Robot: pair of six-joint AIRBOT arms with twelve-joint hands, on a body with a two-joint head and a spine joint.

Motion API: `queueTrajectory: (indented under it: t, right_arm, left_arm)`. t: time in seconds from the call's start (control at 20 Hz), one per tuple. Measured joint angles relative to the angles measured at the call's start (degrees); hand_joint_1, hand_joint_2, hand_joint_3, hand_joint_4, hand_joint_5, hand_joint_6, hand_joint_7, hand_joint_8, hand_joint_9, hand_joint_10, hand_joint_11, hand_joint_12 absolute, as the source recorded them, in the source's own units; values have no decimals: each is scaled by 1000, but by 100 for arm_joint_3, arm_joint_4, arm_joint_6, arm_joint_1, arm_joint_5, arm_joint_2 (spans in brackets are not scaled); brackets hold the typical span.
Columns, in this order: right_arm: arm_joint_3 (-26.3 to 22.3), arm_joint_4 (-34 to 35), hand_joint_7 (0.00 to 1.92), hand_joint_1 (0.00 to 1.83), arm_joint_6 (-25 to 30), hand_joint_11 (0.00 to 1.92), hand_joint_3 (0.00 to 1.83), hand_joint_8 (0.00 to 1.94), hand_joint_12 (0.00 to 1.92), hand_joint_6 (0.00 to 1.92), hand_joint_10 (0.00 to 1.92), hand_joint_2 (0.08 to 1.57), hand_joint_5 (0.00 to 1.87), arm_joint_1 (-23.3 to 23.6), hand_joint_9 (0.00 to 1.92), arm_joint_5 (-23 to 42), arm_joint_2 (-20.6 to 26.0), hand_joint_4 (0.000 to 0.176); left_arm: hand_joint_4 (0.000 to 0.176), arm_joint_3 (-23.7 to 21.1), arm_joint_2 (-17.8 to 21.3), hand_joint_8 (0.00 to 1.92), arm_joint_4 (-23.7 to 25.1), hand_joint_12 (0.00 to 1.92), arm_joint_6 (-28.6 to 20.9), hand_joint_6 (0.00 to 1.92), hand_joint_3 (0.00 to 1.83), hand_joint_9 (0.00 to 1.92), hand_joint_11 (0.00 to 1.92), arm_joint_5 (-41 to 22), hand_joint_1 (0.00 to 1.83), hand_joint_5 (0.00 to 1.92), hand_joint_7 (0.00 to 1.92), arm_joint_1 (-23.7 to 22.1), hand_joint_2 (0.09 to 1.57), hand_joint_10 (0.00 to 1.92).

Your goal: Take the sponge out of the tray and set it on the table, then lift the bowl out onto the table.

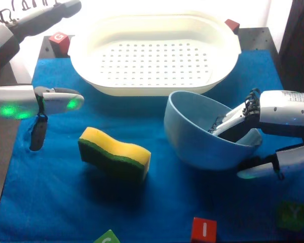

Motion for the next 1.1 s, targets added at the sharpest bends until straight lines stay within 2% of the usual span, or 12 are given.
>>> queueTrajectory:
  t: [0.05,0.1,0.25,0.3,0.5,0.6,0.7,0.75,0.8,0.9,1.05,1.1]
  right_arm:
    - [-2,22,352,523,0,142,0,0,844,34,0,1181,365,0,443,-2,0,26]
    - [-17,79,124,355,-4,28,0,0,528,6,0,1101,169,0,200,2,0,97]
    - [-46,282,0,434,-2,0,0,0,14,0,0,1066,1,0,2,120,9,168]
    - [-68,396,0,473,-2,0,0,0,2,0,0,1058,0,0,0,243,42,150]
    - [-118,660,0,445,-87,0,0,0,0,0,0,909,0,0,0,518,221,147]
    - [-181,828,0,326,-232,0,7,0,0,0,0,989,0,0,0,623,328,175]
    - [-352,1110,0,535,-444,0,4,0,0,0,0,1014,0,-4,0,811,568,154]
    - [-498,1386,0,466,-662,0,5,0,0,10,0,1017,30,-4,0,988,798,93]
    - [-579,1628,39,346,-876,0,9,12,0,18,0,1029,64,-4,0,1141,960,106]
    - [-636,2015,8,357,-1117,16,13,1,7,0,1,1050,5,-4,5,1349,1117,102]
    - [-660,2232,0,390,-1152,20,0,0,9,4,0,1015,23,-192,0,1578,1113,151]
    - [-662,2385,0,440,-1167,3,0,0,1,1,0,1007,14,-393,0,1690,1102,161]
  left_arm:
    - [61,0,0,3,-2,212,0,3,0,148,0,-2,807,210,218,2,881,1]
    - [59,0,0,1,2,279,0,1,0,153,0,-11,782,208,216,13,878,0]
    - [62,0,0,1,0,292,0,2,4,136,0,-2,765,201,193,35,889,1]
    - [63,0,0,2,2,317,0,2,3,143,0,-11,767,202,200,35,892,3]
    - [71,0,0,0,0,228,0,0,2,127,0,-11,724,191,195,37,892,0]
    - [67,0,0,0,2,301,0,1,0,127,0,-11,721,198,188,37,883,0]
    - [78,0,0,2,-2,191,-2,4,0,69,0,-26,714,153,151,42,877,4]
    - [107,0,0,3,-15,132,-28,12,0,74,0,-59,735,187,157,55,842,6]
    - [107,-2,0,1,-33,85,-109,8,0,77,0,-153,703,193,147,103,838,4]
    - [69,-22,0,0,-101,168,-267,1,0,54,0,-437,753,181,119,319,883,0]
    - [66,-120,0,0,-243,187,-297,0,0,37,0,-728,760,122,80,544,890,0]
    - [81,-164,7,4,-361,188,-302,0,0,59,0,-872,752,117,85,623,861,9]
